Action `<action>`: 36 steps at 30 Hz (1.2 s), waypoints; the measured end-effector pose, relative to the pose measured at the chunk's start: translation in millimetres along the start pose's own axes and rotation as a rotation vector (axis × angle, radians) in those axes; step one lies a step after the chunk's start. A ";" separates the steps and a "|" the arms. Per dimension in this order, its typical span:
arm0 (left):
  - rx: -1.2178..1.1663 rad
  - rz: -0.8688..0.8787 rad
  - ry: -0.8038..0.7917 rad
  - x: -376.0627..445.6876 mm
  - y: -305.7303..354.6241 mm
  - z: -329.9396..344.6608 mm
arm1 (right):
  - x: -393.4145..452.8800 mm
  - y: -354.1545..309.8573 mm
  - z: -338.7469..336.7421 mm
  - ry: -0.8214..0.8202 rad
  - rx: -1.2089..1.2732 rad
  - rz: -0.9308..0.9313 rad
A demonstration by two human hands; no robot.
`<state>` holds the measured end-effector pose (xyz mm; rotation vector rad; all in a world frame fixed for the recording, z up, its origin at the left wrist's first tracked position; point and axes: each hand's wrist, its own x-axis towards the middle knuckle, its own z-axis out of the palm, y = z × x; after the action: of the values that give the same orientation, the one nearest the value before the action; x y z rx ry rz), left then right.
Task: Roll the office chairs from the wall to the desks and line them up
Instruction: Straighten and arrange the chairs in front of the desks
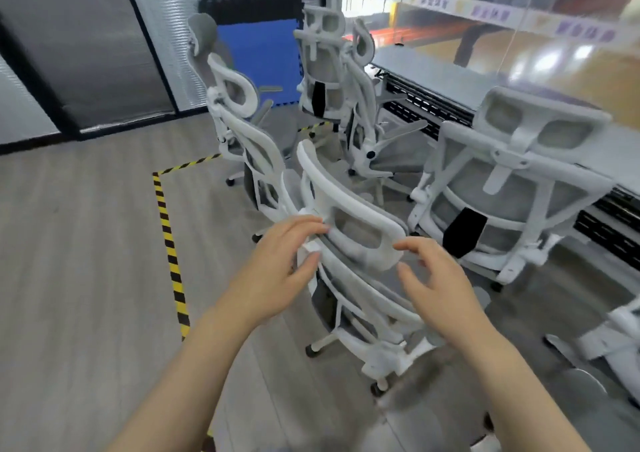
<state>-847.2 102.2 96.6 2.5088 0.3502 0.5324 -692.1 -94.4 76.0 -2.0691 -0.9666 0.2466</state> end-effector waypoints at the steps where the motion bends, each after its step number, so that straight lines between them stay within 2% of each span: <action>1: -0.003 0.055 -0.006 21.0 -0.4 -1.0 | 9.1 3.5 -4.1 0.024 -0.004 0.022; 5: -0.007 0.235 -0.086 102.2 -0.7 -0.7 | 44.2 20.6 -17.0 0.147 -0.039 0.117; 12: 0.118 0.511 -0.444 225.9 -4.8 31.5 | 76.4 42.4 -32.0 0.374 -0.062 0.314; 21: 0.161 0.738 -0.664 317.7 21.1 106.1 | 85.6 96.7 -65.4 0.494 -0.115 0.468; 25: 0.192 0.693 -0.767 362.0 39.4 154.6 | 99.9 144.4 -94.1 0.479 -0.141 0.543; 28: 0.168 0.586 -0.818 401.6 51.0 191.8 | 123.5 186.5 -126.7 0.468 -0.173 0.553; 36: 0.196 0.354 -0.699 510.0 70.5 292.1 | 231.7 310.4 -221.1 0.340 -0.295 0.599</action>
<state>-256.4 89.8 62.4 2.7610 -0.3258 -0.2858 -257.1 -176.7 21.9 -2.5299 -0.1678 0.0514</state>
